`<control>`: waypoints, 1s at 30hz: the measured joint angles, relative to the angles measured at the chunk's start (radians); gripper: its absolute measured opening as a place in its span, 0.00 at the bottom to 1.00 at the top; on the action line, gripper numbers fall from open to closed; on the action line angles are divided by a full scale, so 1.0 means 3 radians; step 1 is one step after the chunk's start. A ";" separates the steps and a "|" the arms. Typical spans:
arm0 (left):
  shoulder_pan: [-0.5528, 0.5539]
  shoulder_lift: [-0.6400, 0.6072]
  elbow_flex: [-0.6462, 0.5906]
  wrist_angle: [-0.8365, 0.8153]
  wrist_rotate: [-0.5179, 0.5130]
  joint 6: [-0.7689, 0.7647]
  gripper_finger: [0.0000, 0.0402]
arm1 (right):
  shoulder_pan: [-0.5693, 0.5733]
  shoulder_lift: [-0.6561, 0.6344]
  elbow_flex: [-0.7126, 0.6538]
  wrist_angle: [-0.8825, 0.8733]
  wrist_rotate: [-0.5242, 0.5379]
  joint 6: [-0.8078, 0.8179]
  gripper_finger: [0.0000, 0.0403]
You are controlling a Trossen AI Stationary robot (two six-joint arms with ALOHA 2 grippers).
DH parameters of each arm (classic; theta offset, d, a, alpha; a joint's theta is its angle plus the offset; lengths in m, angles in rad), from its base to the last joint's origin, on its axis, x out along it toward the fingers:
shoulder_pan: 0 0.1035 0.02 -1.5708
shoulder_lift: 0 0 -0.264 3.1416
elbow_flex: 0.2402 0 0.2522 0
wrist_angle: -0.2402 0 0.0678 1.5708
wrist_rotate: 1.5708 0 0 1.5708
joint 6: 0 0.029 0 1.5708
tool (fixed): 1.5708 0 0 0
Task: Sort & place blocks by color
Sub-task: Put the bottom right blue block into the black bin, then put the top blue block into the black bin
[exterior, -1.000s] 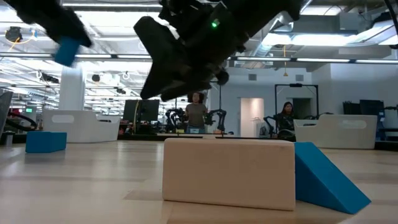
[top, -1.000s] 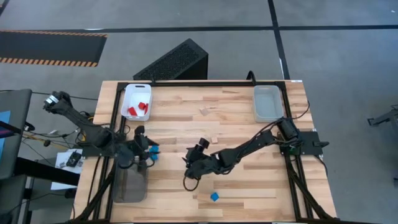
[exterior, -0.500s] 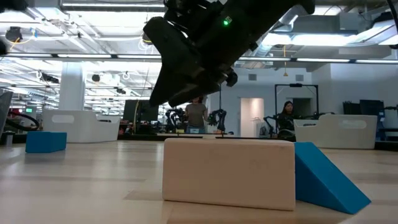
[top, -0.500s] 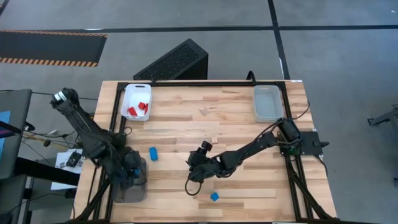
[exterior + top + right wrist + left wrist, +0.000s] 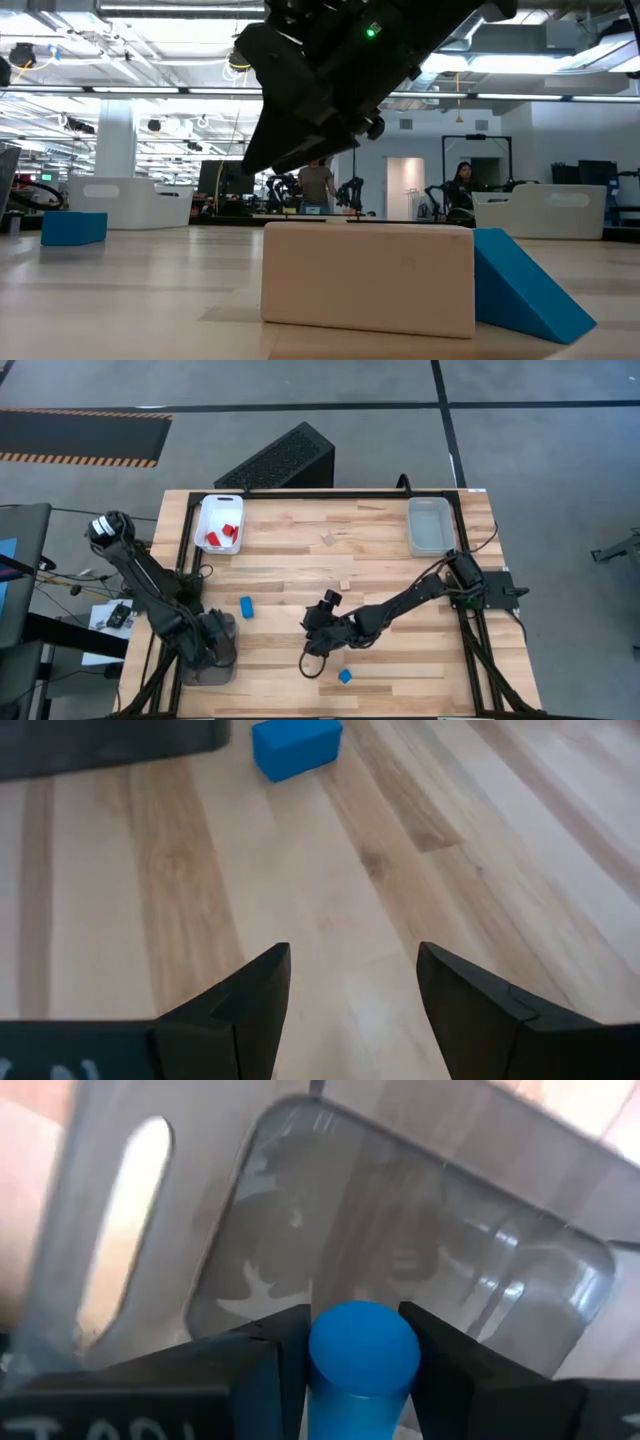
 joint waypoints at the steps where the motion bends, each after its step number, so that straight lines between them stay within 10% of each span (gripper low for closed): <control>1: 0.0000 0.0027 0.0000 -0.0002 0.0029 -0.0001 0.28 | 0.0003 0.0000 0.0000 0.0000 -0.0041 0.0000 0.59; 22: 0.0001 0.0060 0.0142 -0.0440 0.0008 0.0078 0.55 | 0.0004 -0.0065 0.0033 -0.0435 -0.0242 -0.0024 0.59; 30: -0.0039 0.0011 0.0460 -0.0702 -0.1237 0.0192 0.60 | 0.0005 -0.0325 0.0153 -0.0541 -0.0082 -0.0028 0.59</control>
